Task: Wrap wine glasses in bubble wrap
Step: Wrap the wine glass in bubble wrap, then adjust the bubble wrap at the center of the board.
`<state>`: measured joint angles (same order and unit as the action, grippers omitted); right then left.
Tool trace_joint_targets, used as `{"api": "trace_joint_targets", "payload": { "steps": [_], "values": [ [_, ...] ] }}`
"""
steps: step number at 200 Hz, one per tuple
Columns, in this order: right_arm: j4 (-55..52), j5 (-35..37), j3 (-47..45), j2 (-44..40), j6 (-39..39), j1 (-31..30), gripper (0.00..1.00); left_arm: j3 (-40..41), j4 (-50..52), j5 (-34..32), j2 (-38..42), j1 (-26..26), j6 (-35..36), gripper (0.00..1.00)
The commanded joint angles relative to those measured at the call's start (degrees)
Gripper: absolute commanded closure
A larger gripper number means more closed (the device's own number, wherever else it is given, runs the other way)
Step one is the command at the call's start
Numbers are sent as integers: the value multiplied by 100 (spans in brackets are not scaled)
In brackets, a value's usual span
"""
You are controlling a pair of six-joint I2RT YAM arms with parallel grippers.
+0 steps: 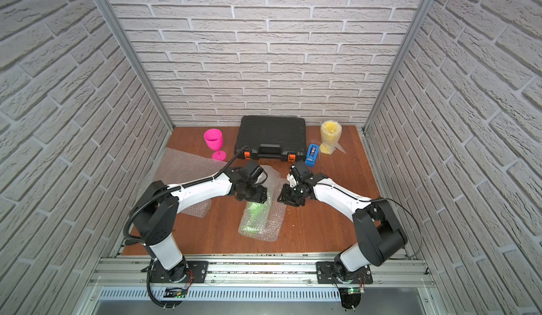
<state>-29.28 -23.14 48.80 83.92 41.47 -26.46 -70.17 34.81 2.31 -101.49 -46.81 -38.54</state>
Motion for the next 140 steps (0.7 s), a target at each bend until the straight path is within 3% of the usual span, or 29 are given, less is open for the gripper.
{"api": "trace_joint_targets", "payload": {
  "steps": [1,38,64,106,119,140],
  "values": [
    [212,-81,-611,-326,166,0,50,-301,952,-678,-294,-213,-168,22],
    [2085,-880,-1821,-774,947,-112,11,-647,1261,-959,-604,-446,-376,21],
    [2979,-932,-2215,-889,1383,-393,2,-667,1241,-1002,-651,-506,-558,21],
    [3607,-710,-2186,-506,1857,-1022,3,-675,1162,-998,-690,-544,-739,21],
    [3882,-659,-2189,-383,2050,-1193,7,-665,1138,-1002,-690,-540,-776,21],
    [4055,-516,-2142,-326,2257,-1449,21,-656,1127,-1004,-686,-542,-820,21]
  ]
}}
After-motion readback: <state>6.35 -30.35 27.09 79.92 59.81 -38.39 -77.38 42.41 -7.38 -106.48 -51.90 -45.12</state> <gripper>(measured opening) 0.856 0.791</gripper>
